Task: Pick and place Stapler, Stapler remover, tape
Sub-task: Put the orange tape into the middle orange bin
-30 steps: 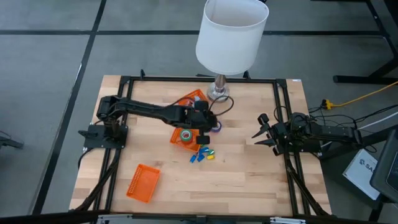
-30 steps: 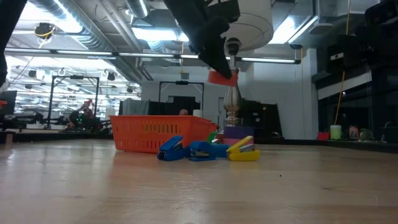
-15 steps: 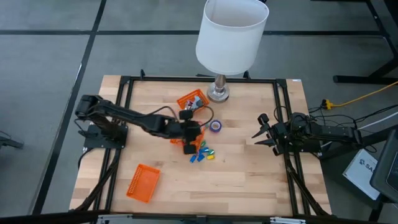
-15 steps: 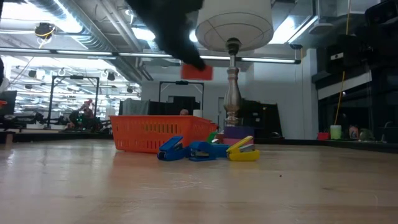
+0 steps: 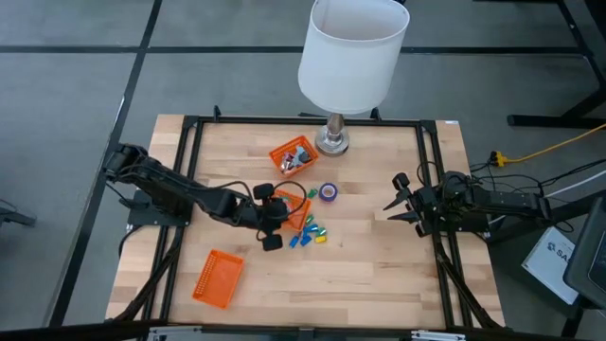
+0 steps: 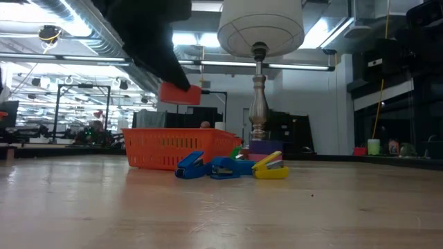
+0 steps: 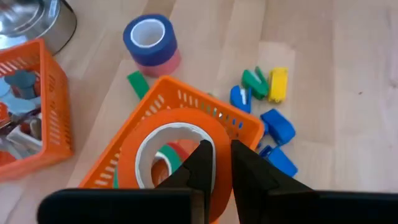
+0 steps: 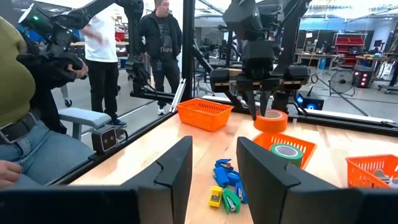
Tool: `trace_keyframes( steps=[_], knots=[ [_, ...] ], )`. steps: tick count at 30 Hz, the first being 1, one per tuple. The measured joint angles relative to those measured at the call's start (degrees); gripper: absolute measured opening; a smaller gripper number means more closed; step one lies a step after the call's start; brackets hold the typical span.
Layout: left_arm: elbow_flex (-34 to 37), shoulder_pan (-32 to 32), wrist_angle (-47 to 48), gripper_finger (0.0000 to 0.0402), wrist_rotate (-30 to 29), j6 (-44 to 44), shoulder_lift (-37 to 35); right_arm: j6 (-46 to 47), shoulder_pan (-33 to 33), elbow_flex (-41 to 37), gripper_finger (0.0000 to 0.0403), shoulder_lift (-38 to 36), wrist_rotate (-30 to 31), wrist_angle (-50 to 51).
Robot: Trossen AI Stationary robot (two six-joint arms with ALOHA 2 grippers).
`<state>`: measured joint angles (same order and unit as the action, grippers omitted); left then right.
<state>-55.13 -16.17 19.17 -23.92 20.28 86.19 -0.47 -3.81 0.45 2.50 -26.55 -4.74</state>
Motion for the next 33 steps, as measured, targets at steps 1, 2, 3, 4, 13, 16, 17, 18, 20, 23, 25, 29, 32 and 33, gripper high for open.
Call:
trace_keyframes(
  steps=[1,2,3,4,13,16,17,18,20,23,25,29,32,33],
  knots=[
    [0.0,-0.3,-0.2,0.0035,0.0,0.1,0.0,0.0,0.0,0.0,0.0129,0.0,0.0,0.0],
    [0.0,-0.5,-0.2,0.0035,0.0,0.1,0.0,0.0,0.0,0.0,0.0129,0.0,0.0,0.0],
    [0.0,-0.6,-0.2,0.0035,0.0,0.1,0.0,0.0,0.0,0.0,0.0129,0.0,0.0,0.0],
    [0.0,-0.7,-0.1,0.0035,0.0,0.1,0.0,0.0,0.0,0.0,0.0129,0.0,0.0,0.0],
    [0.0,-0.1,0.7,0.0035,1.6,0.1,0.0,0.0,0.0,0.0,0.0129,0.0,0.0,0.0],
    [0.0,1.3,2.8,0.0034,1.4,0.1,0.0,0.0,0.0,0.0,0.0129,0.0,0.0,0.0],
    [0.0,1.9,3.3,0.0034,1.4,0.2,0.0,0.0,0.0,0.0,0.0129,0.0,0.0,0.0],
    [0.0,2.5,3.4,0.0034,1.4,0.1,0.0,0.0,0.0,0.0,0.0129,0.0,0.0,0.0],
    [0.0,3.7,3.2,0.0035,2.0,0.1,0.2,0.0,0.0,0.0,0.0129,0.0,0.0,0.0],
    [-0.1,5.3,2.8,0.0035,3.7,-0.8,0.9,0.0,0.0,0.0,0.0129,0.0,0.0,0.0],
    [-0.2,6.2,1.9,0.0035,4.6,-0.9,2.0,0.0,0.0,0.0,0.0129,0.0,0.0,0.0],
    [-0.1,7.0,1.6,0.0038,4.2,-1.4,3.7,0.0,0.0,0.0,0.0129,0.0,0.0,-0.1],
    [-0.1,7.1,1.7,0.0040,3.9,-1.4,4.3,0.0,0.0,0.0,0.0129,0.0,0.0,-0.1],
    [-0.1,7.1,1.7,0.0040,4.0,-1.0,4.2,0.0,0.0,0.0,0.0129,0.0,0.0,-0.1]
  ],
)
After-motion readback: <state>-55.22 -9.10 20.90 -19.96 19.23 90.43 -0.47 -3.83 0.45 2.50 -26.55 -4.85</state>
